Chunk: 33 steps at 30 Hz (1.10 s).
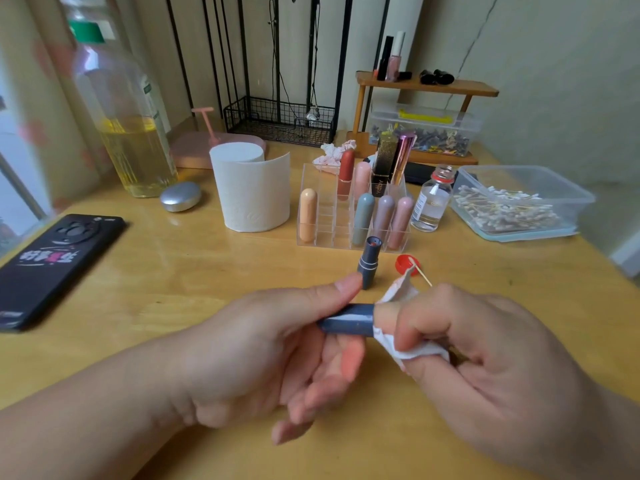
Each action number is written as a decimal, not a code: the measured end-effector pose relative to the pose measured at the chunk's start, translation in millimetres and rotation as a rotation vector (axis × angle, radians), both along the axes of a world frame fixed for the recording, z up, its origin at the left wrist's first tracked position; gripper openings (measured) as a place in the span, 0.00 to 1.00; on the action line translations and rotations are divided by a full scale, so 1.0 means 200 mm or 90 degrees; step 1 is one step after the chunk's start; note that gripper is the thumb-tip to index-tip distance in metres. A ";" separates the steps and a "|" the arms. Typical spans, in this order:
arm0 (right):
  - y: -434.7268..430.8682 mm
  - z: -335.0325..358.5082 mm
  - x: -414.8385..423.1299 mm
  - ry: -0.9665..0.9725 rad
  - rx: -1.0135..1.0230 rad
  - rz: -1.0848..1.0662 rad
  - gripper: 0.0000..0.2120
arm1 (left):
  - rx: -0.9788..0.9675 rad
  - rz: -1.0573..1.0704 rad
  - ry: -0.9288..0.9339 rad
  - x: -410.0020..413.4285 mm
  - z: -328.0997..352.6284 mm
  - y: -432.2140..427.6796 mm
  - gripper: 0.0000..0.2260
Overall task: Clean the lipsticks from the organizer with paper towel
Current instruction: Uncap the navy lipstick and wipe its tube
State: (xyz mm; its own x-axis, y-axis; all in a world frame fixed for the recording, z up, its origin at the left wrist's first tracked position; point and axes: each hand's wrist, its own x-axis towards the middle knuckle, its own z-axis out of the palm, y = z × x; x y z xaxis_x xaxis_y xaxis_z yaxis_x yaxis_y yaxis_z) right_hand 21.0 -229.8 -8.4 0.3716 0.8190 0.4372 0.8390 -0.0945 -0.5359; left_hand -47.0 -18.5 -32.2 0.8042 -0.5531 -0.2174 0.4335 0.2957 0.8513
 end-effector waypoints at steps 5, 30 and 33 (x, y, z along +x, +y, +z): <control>0.00 -0.01 -0.01 0.006 0.007 -0.036 0.11 | -0.040 0.111 0.010 -0.03 0.04 -0.03 0.17; 0.02 0.00 0.00 -0.015 -0.003 0.000 0.15 | -0.113 0.030 0.074 0.00 0.02 0.00 0.21; 0.03 -0.02 0.00 -0.051 -0.026 -0.002 0.17 | -0.041 0.113 0.076 -0.02 0.04 -0.04 0.21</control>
